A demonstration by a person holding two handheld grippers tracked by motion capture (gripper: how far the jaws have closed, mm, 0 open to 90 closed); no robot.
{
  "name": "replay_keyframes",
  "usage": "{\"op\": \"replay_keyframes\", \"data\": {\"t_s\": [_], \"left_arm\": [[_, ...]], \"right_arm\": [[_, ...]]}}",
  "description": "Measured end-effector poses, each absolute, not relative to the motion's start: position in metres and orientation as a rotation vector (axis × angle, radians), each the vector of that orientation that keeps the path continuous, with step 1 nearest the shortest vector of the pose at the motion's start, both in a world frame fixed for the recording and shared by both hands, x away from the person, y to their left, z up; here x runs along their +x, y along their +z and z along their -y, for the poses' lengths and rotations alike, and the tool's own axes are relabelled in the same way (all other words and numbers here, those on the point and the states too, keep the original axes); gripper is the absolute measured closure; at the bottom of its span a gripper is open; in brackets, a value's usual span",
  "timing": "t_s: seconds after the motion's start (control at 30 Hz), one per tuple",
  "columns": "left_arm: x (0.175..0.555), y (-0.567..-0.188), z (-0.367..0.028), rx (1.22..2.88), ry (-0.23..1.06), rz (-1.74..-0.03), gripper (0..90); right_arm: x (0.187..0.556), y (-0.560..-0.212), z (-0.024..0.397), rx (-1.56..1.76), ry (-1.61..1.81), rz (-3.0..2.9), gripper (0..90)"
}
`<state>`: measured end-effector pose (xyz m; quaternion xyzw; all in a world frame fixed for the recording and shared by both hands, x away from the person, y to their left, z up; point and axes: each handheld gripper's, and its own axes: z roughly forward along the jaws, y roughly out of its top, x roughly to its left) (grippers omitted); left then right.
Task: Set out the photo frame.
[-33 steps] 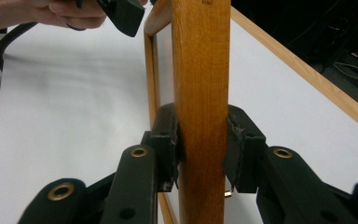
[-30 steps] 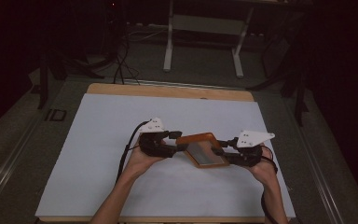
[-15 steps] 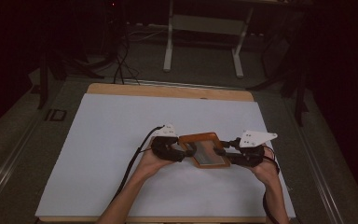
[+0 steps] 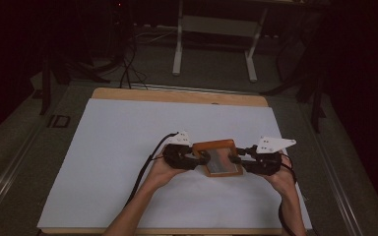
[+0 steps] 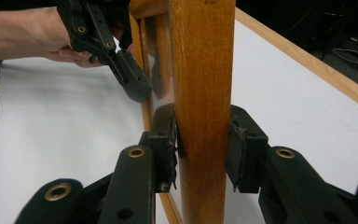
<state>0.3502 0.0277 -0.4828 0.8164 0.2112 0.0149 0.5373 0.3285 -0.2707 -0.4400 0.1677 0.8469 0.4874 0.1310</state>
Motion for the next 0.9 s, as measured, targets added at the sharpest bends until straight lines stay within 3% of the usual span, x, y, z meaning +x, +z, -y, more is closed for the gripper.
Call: {"op": "replay_keyframes", "data": {"t_s": [0.9], "left_arm": [[0.337, -0.455, -0.091, 1.867, 0.108, -0.627, 58.9]], "right_arm": [[0.338, -0.453, 0.219, 0.631, 1.586, -2.455, 64.5]]}}
